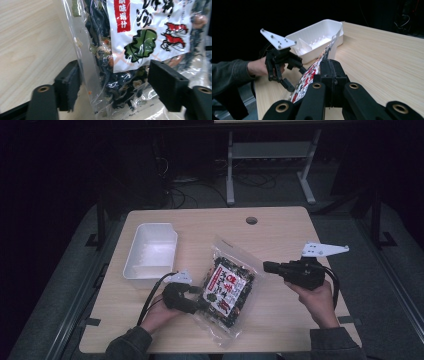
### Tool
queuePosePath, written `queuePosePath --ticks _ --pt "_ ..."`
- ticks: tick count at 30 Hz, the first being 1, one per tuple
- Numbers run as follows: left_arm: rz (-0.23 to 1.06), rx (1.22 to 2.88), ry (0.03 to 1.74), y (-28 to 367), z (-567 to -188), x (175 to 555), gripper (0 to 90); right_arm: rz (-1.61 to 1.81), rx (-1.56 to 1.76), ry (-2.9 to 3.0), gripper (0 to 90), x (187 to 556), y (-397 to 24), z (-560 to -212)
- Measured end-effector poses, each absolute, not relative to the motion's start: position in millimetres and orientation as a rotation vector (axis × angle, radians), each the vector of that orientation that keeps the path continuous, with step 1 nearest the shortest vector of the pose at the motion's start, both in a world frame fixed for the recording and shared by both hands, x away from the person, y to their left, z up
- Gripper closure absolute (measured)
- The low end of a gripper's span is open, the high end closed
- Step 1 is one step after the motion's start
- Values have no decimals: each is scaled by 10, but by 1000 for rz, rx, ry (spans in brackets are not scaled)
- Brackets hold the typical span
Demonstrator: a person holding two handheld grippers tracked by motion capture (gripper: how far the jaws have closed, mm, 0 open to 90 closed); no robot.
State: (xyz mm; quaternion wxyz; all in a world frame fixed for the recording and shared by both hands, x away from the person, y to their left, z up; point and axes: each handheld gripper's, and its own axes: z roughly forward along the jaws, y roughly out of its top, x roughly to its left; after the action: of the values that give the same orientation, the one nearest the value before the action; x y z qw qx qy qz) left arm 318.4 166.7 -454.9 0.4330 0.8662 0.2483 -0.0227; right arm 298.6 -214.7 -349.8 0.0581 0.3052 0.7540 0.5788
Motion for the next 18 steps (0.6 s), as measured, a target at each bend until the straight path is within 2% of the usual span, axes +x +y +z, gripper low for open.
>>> queuePosePath --ticks 5,6,8,9,11,12,13,15,18 --pt "-96 2149 594 1694 -4545 3177 492 1757 941 2242 897 2974 -2144 -3510" --pt "-101 2152 583 1692 -4543 3173 492 1763 949 2228 897 2973 -2150 -3513" --pt "-113 2149 565 1684 -4544 3162 567 1772 953 2204 898 2970 -2156 -3513" --pt "-118 2146 566 1677 -4545 3160 569 1778 952 2193 898 2969 -2160 -3509" --pt "-115 2145 571 1673 -4547 3160 547 1797 943 2189 898 2968 -2168 -3494" --pt "-98 2144 579 1670 -4545 3159 425 1800 923 2194 899 2956 -2160 -3469" --pt "-92 2136 588 1663 -4544 3163 425 1800 923 2194 899 2956 -2160 -3469" --pt "-103 2126 597 1652 -4545 3166 291 1804 885 2211 899 2937 -2124 -3430" --pt "-135 2145 599 1625 -4579 3176 249 1811 862 2217 898 2928 -2090 -3406"
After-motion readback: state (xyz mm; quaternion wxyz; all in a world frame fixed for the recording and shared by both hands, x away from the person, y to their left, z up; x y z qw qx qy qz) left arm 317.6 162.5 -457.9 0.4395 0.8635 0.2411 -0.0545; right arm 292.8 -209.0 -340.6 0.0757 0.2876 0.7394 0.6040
